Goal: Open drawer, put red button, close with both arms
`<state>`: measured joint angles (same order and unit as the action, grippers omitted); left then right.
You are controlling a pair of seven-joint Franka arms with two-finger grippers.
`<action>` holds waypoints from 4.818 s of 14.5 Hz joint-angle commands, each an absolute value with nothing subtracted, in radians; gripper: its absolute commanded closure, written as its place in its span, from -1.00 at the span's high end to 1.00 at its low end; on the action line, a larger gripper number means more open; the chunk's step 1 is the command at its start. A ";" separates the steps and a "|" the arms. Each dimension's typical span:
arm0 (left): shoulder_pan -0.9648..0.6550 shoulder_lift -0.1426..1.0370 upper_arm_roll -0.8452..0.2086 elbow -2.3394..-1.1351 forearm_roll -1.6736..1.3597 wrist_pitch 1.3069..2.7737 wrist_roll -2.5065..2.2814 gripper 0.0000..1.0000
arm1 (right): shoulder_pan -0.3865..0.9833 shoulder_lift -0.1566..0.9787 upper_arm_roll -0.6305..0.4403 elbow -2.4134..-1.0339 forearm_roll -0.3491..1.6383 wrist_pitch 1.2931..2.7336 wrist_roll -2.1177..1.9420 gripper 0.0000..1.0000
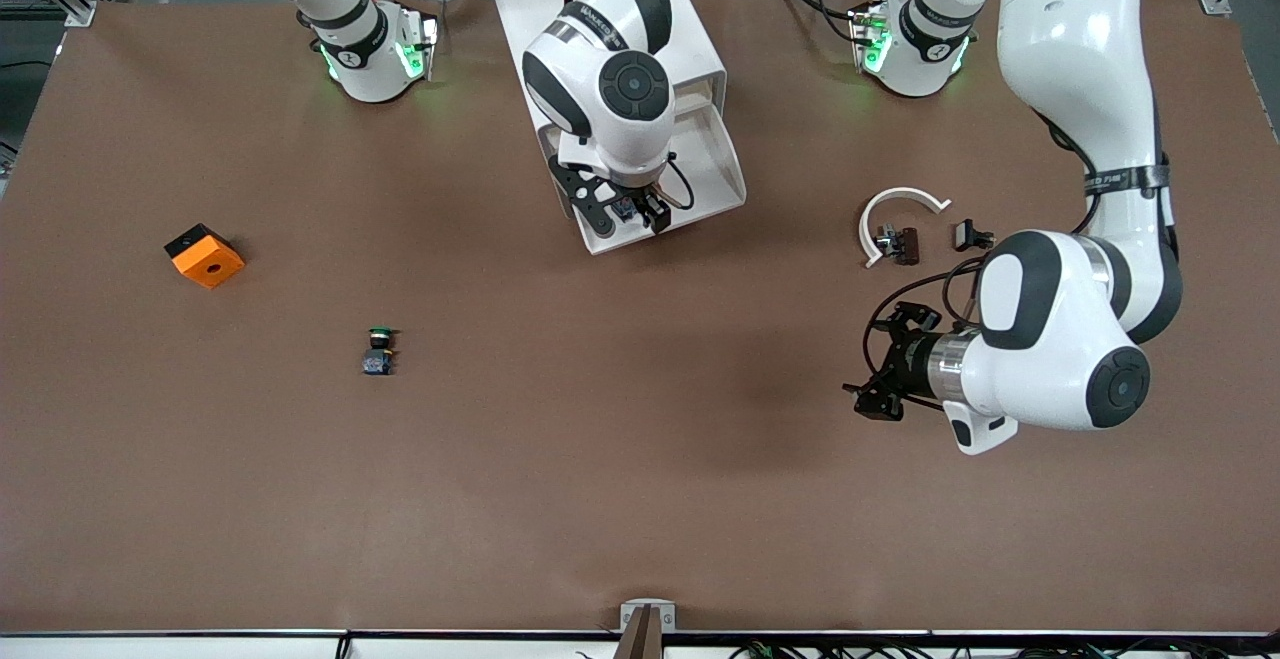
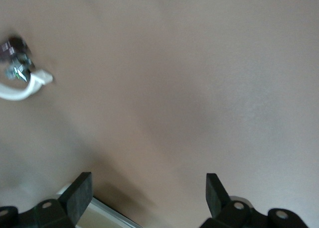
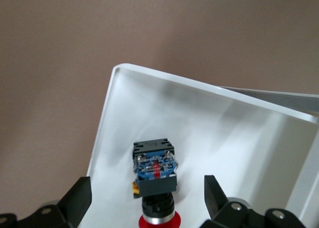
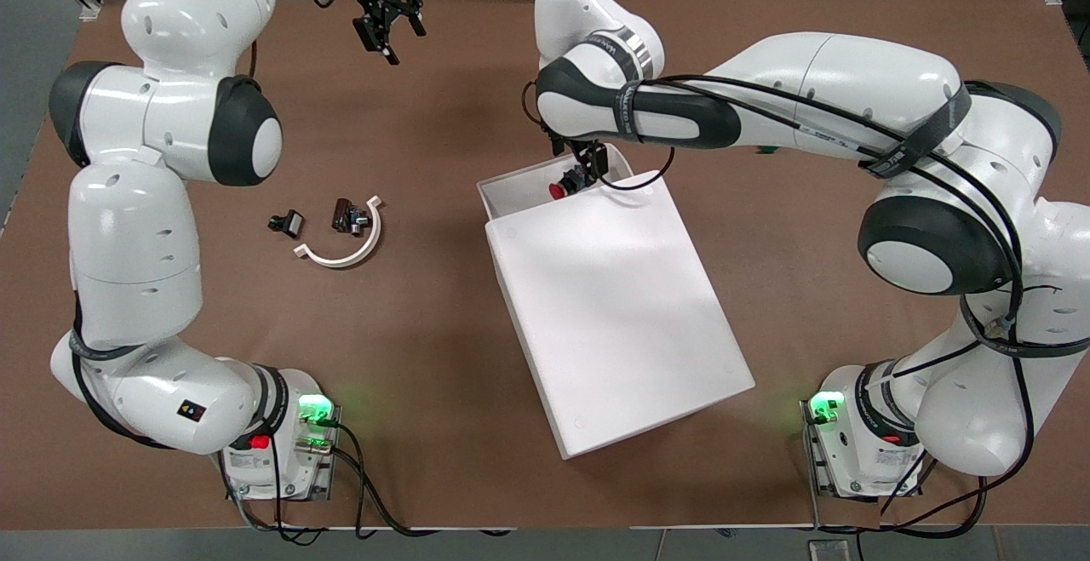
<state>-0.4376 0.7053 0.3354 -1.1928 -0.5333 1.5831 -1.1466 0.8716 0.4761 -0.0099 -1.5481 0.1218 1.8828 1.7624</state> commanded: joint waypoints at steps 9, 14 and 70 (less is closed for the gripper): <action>-0.523 0.548 0.310 -1.359 -0.333 1.702 -0.693 1.00 | 0.732 0.351 -0.015 -1.376 0.141 1.554 1.528 1.00; -0.653 0.522 0.282 -1.492 -0.292 1.865 -0.675 1.00 | 0.618 0.266 -0.017 -1.384 0.141 1.460 1.242 1.00; -0.031 0.328 -0.187 -1.439 0.012 1.786 -0.485 1.00 | 0.044 -0.126 -0.011 -1.770 0.035 1.617 0.002 1.00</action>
